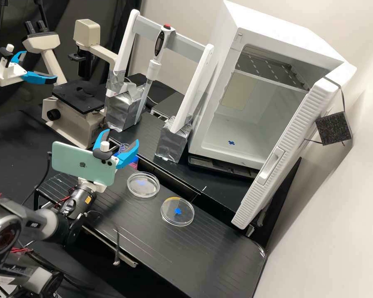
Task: Open the bottle
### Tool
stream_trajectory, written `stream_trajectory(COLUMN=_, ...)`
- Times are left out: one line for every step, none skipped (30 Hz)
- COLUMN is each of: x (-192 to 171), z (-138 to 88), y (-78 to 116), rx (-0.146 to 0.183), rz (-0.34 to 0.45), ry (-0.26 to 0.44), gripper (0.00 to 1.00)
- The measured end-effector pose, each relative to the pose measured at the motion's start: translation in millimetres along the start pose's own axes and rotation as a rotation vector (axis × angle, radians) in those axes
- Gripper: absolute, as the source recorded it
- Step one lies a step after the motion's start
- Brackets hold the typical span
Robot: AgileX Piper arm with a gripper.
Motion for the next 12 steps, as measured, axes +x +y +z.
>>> stream_trajectory(x=-1, z=0, y=2.7, rx=0.008, rz=0.022, ry=0.0, gripper=1.0)
stream_trajectory(x=-1, z=0, y=5.2, rx=0.018, rz=0.04, ry=0.0, gripper=1.0)
stream_trajectory(x=-1, z=1, y=7.0, rx=0.026, rz=0.052, ry=-0.008, gripper=1.0)
stream_trajectory(x=-1, z=3, y=8.8, rx=0.035, rz=0.064, ry=-0.019, gripper=1.0)
stream_trajectory(x=-1, z=6, y=9.8, rx=0.045, rz=0.071, ry=-0.033, gripper=1.0)
stream_trajectory(x=-1, z=9, y=10.6, rx=0.053, rz=0.077, ry=-0.05, gripper=1.0)
stream_trajectory(x=-1, z=13, y=12.0, rx=0.062, rz=0.087, ry=-0.074, gripper=1.0)
stream_trajectory(x=-1, z=21, y=13.1, rx=0.073, rz=0.096, ry=-0.118, gripper=1.0)
stream_trajectory(x=-1, z=26, y=13.8, rx=0.085, rz=0.103, ry=-0.15, gripper=1.0)
stream_trajectory(x=-1, z=31, y=14.5, rx=0.093, rz=0.109, ry=-0.176, gripper=1.0)
stream_trajectory(x=-1, z=36, y=15.3, rx=0.106, rz=0.117, ry=-0.206, gripper=1.0)
stream_trajectory(x=-2, z=40, y=16.0, rx=0.114, rz=0.124, ry=-0.228, gripper=1.0)
